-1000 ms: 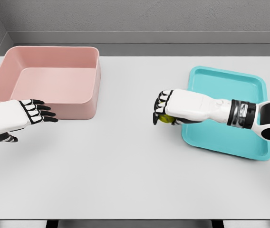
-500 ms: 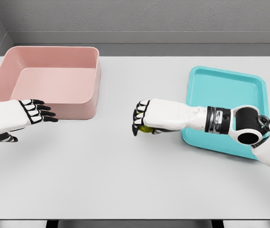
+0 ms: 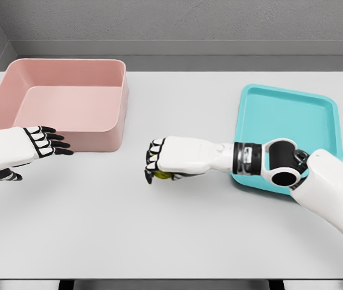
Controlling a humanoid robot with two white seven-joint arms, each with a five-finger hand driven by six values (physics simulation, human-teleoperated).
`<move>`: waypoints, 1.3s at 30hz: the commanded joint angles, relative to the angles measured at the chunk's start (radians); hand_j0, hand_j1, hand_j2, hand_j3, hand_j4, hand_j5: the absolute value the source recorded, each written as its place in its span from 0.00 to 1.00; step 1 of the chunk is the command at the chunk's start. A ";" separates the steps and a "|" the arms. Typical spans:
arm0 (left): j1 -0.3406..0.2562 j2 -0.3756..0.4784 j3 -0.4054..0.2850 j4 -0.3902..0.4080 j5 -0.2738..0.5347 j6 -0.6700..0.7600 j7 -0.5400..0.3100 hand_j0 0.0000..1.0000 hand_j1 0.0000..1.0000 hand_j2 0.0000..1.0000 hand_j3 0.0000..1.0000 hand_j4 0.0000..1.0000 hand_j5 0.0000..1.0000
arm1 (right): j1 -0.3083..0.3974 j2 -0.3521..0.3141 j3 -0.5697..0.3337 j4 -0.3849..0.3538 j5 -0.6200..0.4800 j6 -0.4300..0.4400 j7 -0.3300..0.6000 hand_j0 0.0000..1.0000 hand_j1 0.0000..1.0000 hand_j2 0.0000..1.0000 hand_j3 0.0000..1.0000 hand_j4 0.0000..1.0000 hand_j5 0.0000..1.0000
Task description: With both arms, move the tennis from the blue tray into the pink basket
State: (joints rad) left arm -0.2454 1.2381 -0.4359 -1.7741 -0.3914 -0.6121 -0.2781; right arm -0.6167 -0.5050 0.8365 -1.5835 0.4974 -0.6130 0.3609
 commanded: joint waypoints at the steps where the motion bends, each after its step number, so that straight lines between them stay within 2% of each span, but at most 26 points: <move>1: 0.000 0.001 0.000 -0.001 0.006 0.001 0.000 1.00 1.00 1.00 1.00 1.00 1.00 | 0.000 0.020 0.006 0.020 0.001 0.002 0.000 0.46 0.46 0.46 0.46 0.46 0.46; 10: 0.002 0.001 0.000 -0.001 0.005 0.001 0.000 1.00 1.00 1.00 1.00 1.00 1.00 | -0.002 0.083 0.039 0.071 0.030 0.002 0.000 0.46 0.46 0.46 0.46 0.46 0.46; 12: 0.002 0.001 0.000 -0.001 0.006 0.001 0.000 1.00 1.00 1.00 1.00 1.00 1.00 | -0.003 0.095 0.039 0.106 0.038 0.002 -0.002 0.46 0.46 0.46 0.46 0.46 0.46; 17: 0.002 0.001 0.000 -0.001 0.005 0.001 0.000 1.00 1.00 1.00 1.00 1.00 1.00 | -0.003 0.098 0.041 0.131 0.044 0.002 -0.002 0.48 0.48 0.48 0.48 0.48 0.48; 19: 0.002 0.001 0.000 -0.001 0.006 0.001 0.000 1.00 1.00 1.00 1.00 1.00 1.00 | -0.003 0.102 0.039 0.131 0.047 0.002 -0.002 0.57 0.57 0.57 0.57 0.57 0.57; 21: 0.002 0.001 0.000 -0.001 0.006 0.001 0.000 1.00 1.00 1.00 1.00 1.00 1.00 | -0.002 0.106 0.039 0.129 0.046 0.002 0.000 0.92 0.92 0.92 0.92 0.92 0.92; 22: 0.002 0.001 0.000 -0.001 0.005 0.001 0.000 1.00 1.00 1.00 1.00 1.00 1.00 | -0.002 0.106 0.039 0.128 0.046 0.002 0.000 0.99 0.99 0.99 0.99 0.99 0.99; 30: 0.002 0.000 0.002 -0.001 0.005 0.001 0.000 1.00 1.00 1.00 1.00 1.00 1.00 | 0.000 0.105 0.033 0.123 0.044 0.002 0.001 1.00 1.00 1.00 1.00 1.00 1.00; 31: 0.002 0.000 0.000 -0.001 0.005 0.001 0.000 1.00 1.00 1.00 1.00 1.00 1.00 | 0.000 0.094 0.023 0.117 0.039 0.002 0.001 1.00 1.00 1.00 1.00 1.00 1.00; 34: 0.003 -0.003 -0.001 0.001 -0.004 0.001 -0.001 1.00 1.00 1.00 1.00 1.00 1.00 | 0.017 0.020 -0.074 -0.001 0.036 0.002 0.009 1.00 1.00 1.00 1.00 1.00 1.00; 38: 0.003 -0.057 -0.018 0.002 -0.038 0.001 -0.004 1.00 1.00 1.00 1.00 1.00 1.00 | 0.041 -0.084 -0.215 -0.053 0.026 0.002 0.004 1.00 1.00 1.00 1.00 1.00 1.00; 39: 0.003 -0.065 -0.023 0.002 -0.049 0.001 -0.006 1.00 1.00 1.00 1.00 1.00 1.00 | 0.058 -0.110 -0.249 -0.093 0.026 0.002 0.001 1.00 1.00 1.00 1.00 1.00 1.00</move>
State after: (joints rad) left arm -0.2408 1.1906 -0.4510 -1.7722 -0.4295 -0.6121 -0.2828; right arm -0.5446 -0.5638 0.6587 -1.6310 0.5341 -0.6132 0.3658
